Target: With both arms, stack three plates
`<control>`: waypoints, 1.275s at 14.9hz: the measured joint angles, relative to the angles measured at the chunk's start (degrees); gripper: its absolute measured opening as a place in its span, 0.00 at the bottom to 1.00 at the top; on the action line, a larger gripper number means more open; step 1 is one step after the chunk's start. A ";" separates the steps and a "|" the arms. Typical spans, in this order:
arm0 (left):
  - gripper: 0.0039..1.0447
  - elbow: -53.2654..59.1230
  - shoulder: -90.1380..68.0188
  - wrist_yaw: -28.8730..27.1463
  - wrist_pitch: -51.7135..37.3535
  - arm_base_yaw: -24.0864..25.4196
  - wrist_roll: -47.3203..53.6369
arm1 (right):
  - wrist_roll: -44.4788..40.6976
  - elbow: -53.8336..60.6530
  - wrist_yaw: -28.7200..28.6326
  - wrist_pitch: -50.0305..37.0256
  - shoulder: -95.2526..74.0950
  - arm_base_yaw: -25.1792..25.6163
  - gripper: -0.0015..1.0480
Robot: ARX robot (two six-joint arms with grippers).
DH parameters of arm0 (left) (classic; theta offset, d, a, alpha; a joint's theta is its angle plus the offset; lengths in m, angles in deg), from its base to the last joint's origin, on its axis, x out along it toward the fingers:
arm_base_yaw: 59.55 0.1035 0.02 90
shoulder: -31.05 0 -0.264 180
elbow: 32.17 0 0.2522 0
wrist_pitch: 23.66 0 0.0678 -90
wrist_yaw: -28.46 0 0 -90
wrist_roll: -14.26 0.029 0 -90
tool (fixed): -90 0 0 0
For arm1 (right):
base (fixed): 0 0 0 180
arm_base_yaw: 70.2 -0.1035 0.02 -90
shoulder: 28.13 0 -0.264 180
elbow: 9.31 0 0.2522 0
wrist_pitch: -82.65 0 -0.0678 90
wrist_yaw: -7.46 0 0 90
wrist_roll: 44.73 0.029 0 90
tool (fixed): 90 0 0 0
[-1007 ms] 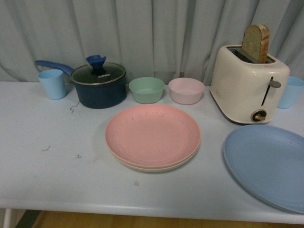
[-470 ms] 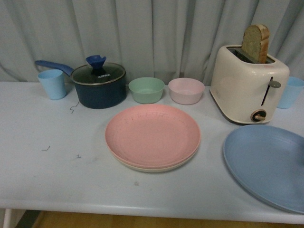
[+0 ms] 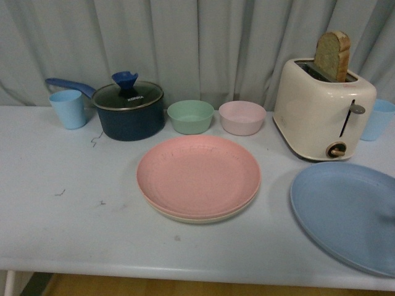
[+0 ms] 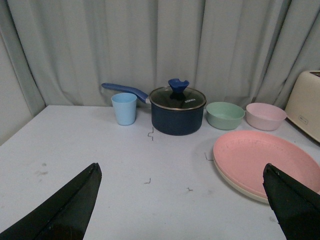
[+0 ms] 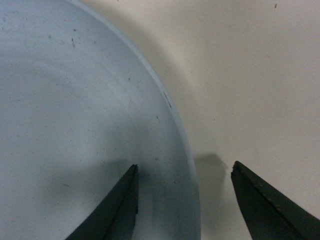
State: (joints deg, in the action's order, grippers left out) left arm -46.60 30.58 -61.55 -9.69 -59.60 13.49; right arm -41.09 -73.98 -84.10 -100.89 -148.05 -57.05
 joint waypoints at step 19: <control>0.94 0.00 0.00 0.00 0.00 0.00 0.00 | 14.86 -3.08 -9.46 -0.70 18.29 -16.72 0.03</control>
State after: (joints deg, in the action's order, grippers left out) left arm -46.60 30.58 -61.55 -9.69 -59.60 13.49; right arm -26.23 -77.06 -93.57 -101.59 -129.76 -73.77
